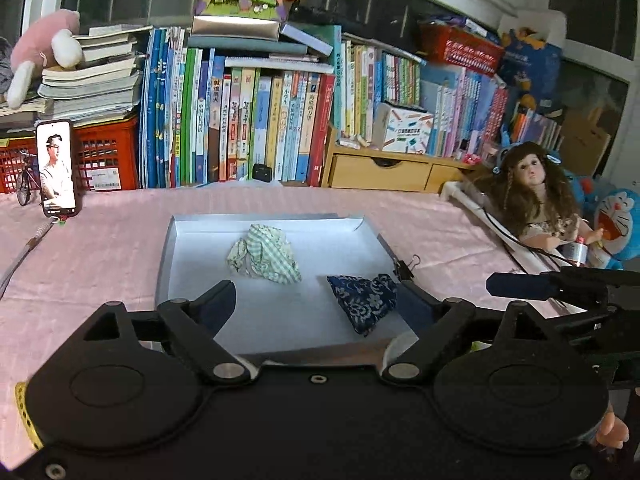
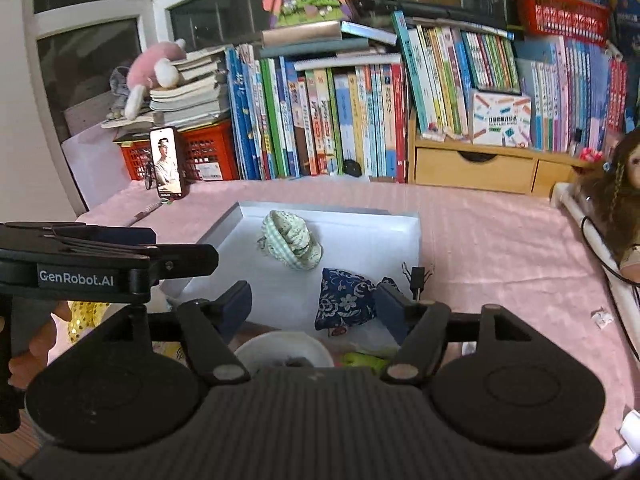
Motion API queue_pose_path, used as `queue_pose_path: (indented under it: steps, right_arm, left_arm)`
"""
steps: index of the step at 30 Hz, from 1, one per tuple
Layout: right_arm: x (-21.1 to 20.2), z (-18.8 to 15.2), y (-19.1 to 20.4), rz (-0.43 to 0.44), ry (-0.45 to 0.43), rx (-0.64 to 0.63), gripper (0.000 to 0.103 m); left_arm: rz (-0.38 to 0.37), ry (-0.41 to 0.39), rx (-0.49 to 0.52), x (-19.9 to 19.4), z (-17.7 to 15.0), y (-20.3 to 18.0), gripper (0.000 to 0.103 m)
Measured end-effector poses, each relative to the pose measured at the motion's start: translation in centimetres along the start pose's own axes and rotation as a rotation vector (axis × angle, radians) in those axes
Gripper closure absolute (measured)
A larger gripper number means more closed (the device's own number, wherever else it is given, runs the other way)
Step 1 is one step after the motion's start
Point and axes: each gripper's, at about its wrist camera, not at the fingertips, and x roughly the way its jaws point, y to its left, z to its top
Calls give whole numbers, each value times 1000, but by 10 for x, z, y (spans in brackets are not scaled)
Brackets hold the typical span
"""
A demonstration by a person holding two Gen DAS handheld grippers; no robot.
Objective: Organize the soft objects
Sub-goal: 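Withdraw both open tools from the tray toward the remaining toys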
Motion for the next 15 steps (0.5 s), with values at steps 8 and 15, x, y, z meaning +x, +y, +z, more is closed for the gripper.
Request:
queue_pose_path:
  steps: [8, 15]
  right_arm:
    - [-24, -32, 12, -39, -83, -46, 16]
    - [-39, -52, 8, -49, -142, 14, 15]
  left_arm:
    - [12, -58, 19, -31, -40, -1, 14]
    - [37, -39, 72, -42, -79, -6, 12]
